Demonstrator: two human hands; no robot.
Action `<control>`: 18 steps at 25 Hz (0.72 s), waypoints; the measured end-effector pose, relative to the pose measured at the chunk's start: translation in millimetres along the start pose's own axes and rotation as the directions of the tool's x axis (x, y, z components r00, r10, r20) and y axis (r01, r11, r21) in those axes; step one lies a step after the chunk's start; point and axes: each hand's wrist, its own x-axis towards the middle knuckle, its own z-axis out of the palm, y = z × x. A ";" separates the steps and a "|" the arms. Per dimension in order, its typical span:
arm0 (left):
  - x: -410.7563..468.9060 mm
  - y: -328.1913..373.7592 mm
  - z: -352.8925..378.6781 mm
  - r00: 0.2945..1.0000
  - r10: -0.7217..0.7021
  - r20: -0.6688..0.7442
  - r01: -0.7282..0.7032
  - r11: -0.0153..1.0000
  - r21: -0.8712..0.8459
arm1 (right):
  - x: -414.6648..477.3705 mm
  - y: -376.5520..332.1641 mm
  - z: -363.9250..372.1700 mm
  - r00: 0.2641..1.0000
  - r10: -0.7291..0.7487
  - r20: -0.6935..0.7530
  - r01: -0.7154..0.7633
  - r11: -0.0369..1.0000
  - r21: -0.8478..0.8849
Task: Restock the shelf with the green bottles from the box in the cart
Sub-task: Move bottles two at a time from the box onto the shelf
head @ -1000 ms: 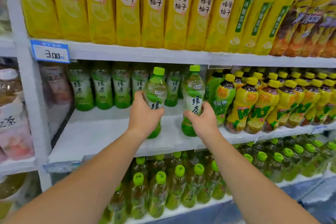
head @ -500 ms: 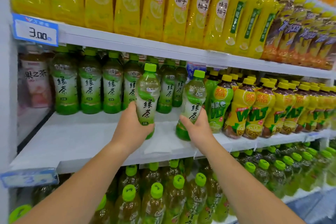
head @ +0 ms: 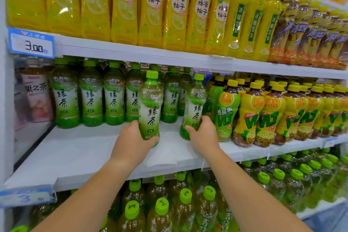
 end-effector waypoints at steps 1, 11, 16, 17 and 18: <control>1.3 0.7 0.9 1.000 0.012 0.002 -0.012 0.999 0.046 | 6.3 0.3 3.8 1.000 0.009 -0.013 -0.009 1.000 -0.008; -4.2 -16.1 0.1 0.999 0.044 0.016 -0.045 0.997 0.059 | 66.5 6.4 39.3 0.997 0.063 -0.043 -0.066 0.995 -0.078; -4.7 -16.7 3.6 0.999 0.039 -0.023 -0.038 0.998 0.041 | 86.3 13.8 47.7 0.997 0.071 -0.026 -0.073 0.992 -0.101; -5.0 -16.5 4.7 0.999 0.041 -0.028 -0.040 0.998 0.046 | 88.0 15.4 49.1 0.997 0.072 -0.025 -0.074 0.994 -0.086; -5.2 -16.8 5.5 0.999 0.041 -0.033 -0.040 0.998 0.052 | 89.2 16.5 50.8 0.998 0.066 -0.022 -0.067 0.996 -0.066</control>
